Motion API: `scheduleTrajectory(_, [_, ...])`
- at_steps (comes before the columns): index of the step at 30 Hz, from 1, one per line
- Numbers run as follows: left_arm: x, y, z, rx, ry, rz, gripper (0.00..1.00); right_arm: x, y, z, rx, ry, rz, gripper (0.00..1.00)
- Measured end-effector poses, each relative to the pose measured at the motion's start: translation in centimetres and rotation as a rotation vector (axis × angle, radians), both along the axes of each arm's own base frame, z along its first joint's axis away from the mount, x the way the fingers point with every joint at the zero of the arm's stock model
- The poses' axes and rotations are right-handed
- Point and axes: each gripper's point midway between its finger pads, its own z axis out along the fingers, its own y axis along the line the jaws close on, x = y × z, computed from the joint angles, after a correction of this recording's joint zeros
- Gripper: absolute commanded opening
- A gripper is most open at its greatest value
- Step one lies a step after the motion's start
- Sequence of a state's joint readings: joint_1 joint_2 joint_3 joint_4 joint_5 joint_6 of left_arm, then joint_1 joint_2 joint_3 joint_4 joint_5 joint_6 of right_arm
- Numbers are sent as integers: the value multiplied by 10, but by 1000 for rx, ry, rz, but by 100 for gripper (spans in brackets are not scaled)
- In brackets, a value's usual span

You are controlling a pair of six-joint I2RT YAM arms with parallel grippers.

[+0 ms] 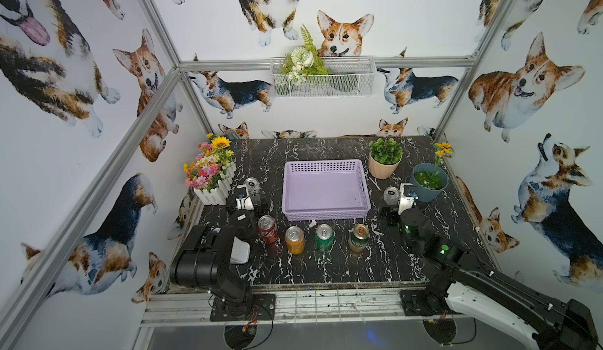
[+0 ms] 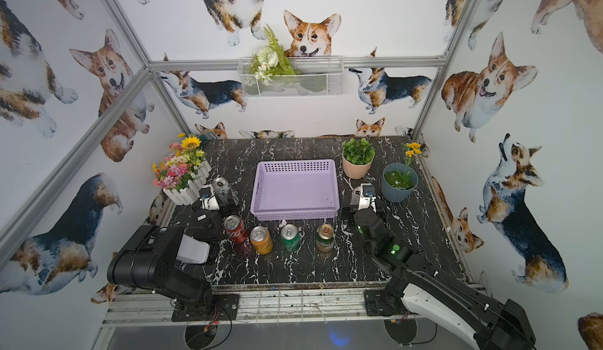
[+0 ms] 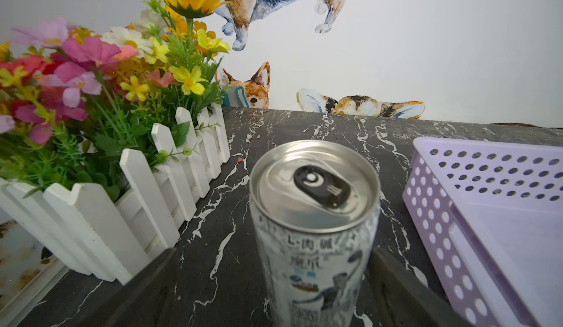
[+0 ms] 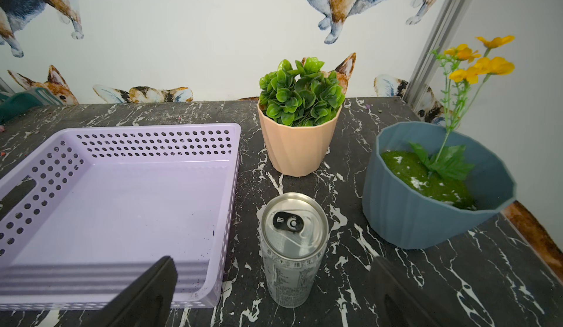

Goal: Take out the drinks from the basket
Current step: Reset both arms

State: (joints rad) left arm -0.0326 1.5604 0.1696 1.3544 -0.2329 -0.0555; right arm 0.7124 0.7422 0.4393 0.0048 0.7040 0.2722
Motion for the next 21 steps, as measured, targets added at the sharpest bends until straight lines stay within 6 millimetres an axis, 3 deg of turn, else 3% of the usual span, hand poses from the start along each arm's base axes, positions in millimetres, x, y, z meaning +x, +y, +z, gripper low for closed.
scheduleTrajectory(4, [2, -5, 0, 13, 3, -1, 100, 0, -17, -1, -62, -46, -52, 100])
scheduleTrajectory(9, [1, -2, 0, 22, 6, 13, 100, 7, -52, 8, -100, -133, -173, 100])
scheduleTrajectory(16, [-3, -6, -2, 31, 7, -13, 100, 8, -107, -39, -158, -150, -301, 100])
scheduleTrajectory(21, [-3, -6, -2, 31, 5, -12, 100, 18, -134, -50, -118, -173, -339, 100])
